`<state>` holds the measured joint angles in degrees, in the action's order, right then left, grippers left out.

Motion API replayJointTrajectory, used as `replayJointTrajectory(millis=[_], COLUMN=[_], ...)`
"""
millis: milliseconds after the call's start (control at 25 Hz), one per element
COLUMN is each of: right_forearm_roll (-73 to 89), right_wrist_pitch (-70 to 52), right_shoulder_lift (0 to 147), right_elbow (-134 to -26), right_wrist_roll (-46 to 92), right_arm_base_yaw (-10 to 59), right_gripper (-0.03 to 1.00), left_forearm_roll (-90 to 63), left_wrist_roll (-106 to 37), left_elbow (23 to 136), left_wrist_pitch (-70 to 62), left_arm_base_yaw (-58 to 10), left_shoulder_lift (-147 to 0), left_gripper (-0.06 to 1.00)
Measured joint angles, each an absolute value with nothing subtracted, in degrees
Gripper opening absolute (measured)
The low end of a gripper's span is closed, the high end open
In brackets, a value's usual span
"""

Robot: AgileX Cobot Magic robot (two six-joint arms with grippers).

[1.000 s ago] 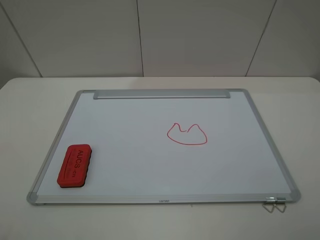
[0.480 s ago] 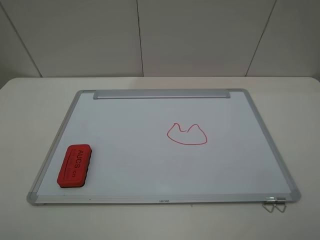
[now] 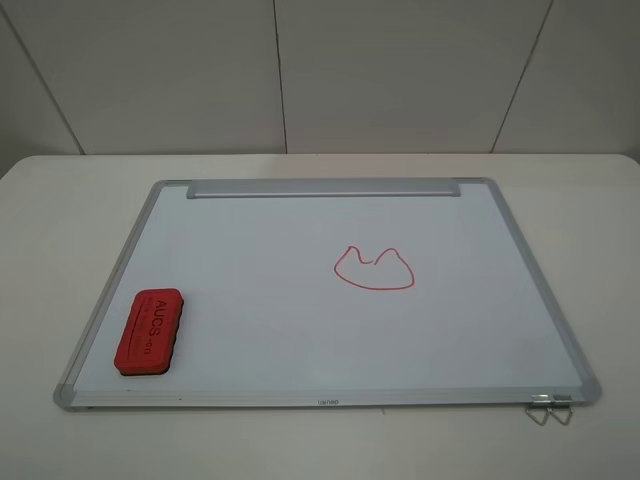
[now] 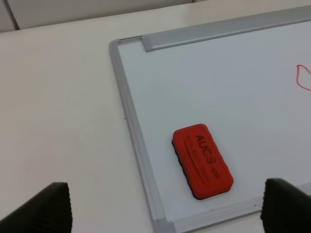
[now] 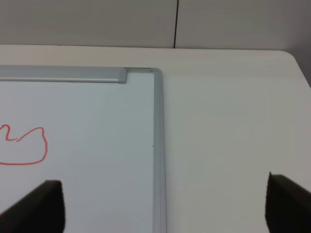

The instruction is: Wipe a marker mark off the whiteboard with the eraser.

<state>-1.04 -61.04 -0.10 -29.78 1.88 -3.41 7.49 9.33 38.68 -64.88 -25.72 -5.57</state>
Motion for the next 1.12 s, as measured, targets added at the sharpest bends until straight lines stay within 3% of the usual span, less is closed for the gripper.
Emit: replayJointTrajectory(millis=[320,640,960,1120], right_forearm_roll=[-1.0,-1.0,-1.0,-1.0], right_wrist_pitch=[-61.0,-61.0,-61.0,-61.0], right_shoulder_lift=[-0.1,-0.1,-0.1,-0.1], right_elbow=[-29.8,-29.8,-29.8,-29.8], right_wrist_roll=[1.9,1.9,1.9,1.9], right_arm_base_yaw=[-3.4,-3.4,-3.4,-3.4], right_gripper=[0.71,0.71,0.71,0.71], left_forearm_roll=[4.2,3.2,3.2,2.7], left_wrist_roll=[7.8,7.1,7.1,6.8], left_elbow=[29.9,29.1,29.1,29.1], left_wrist_pitch=[-61.3,-61.0,-61.0,-61.0], left_arm_base_yaw=[-25.7,-24.4,-8.1,-5.2], left_shoulder_lift=[0.3,0.3,0.3,0.3], left_gripper=[0.77,0.77,0.77,0.77])
